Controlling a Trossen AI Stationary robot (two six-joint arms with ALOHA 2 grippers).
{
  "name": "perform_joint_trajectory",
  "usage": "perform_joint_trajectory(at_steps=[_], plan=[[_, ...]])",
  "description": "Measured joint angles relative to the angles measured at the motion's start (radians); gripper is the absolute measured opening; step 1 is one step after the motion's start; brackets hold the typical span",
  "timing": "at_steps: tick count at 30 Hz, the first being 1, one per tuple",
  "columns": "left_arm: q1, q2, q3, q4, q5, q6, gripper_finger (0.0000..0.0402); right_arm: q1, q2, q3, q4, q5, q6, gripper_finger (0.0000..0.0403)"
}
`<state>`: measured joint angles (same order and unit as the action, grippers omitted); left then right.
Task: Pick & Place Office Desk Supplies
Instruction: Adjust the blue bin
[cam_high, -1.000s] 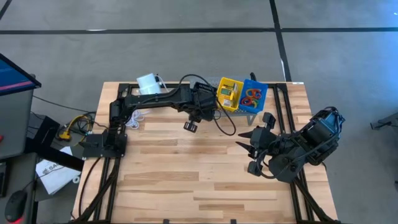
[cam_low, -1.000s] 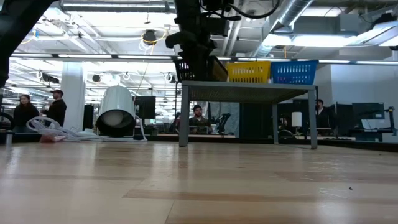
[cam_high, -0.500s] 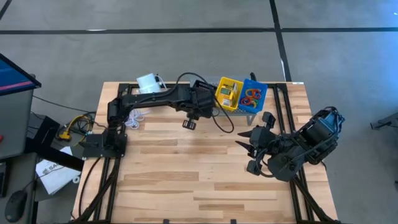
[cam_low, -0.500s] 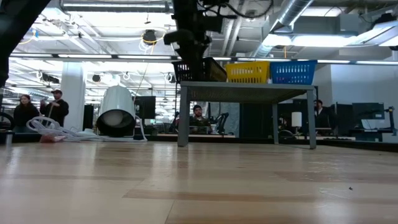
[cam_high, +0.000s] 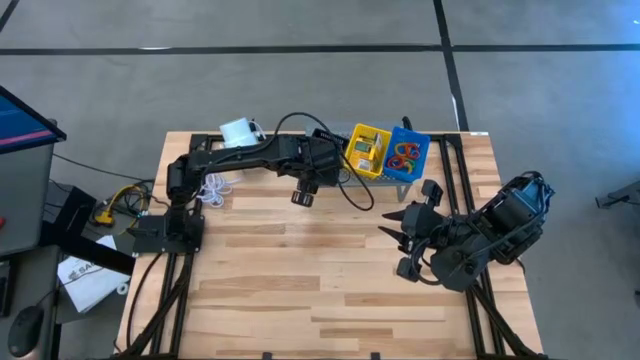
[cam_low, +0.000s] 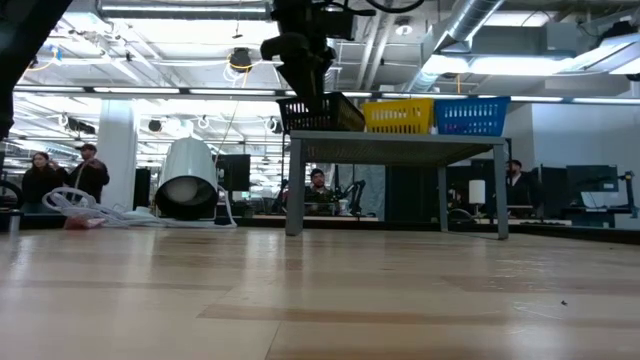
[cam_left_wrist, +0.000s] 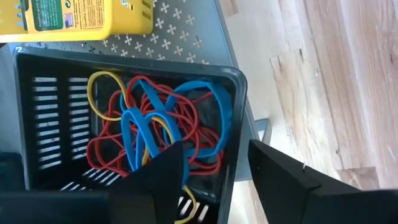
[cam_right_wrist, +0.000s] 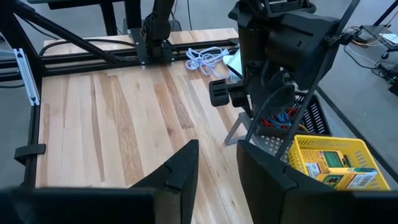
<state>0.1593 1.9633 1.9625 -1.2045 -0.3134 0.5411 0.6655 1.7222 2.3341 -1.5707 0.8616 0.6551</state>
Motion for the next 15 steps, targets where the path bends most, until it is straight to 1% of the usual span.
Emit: perform_joint_trajectory(at_steps=[6,15], plan=[[-0.002,-0.009,0.000,-0.007,0.001,0.000,0.0195,0.000,0.000,0.000,0.000,0.000,0.000,0.0107],[-0.002,-0.061,0.000,-0.007,0.000,0.000,0.0198,-0.011,0.000,0.000,0.000,0.000,0.000,0.0107]])
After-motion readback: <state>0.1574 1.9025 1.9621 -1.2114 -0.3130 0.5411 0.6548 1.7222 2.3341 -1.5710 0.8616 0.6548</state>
